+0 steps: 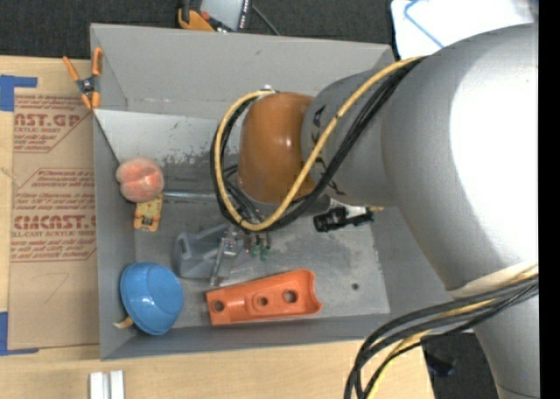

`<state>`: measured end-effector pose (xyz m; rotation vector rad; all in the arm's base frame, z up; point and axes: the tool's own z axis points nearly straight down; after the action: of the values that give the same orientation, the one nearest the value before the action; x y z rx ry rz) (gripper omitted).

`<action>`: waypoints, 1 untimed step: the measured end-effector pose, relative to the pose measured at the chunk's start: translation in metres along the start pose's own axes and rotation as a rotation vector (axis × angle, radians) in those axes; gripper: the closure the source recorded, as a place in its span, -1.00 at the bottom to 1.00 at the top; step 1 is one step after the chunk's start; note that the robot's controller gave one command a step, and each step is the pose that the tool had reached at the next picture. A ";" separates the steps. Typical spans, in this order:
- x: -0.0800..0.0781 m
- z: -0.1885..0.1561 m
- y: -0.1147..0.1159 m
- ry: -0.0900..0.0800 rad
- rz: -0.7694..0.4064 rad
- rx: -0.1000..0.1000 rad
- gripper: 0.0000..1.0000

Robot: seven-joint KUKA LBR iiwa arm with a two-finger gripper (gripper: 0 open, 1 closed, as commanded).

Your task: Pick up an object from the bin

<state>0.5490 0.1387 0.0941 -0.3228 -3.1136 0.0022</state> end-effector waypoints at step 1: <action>-0.002 -0.040 0.001 -0.008 -0.001 -0.004 1.00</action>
Offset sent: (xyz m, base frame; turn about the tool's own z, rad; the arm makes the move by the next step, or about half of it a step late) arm 0.0009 0.0005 0.0425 -0.0007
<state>0.5515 0.1392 0.1337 -0.3223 -3.1224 -0.0022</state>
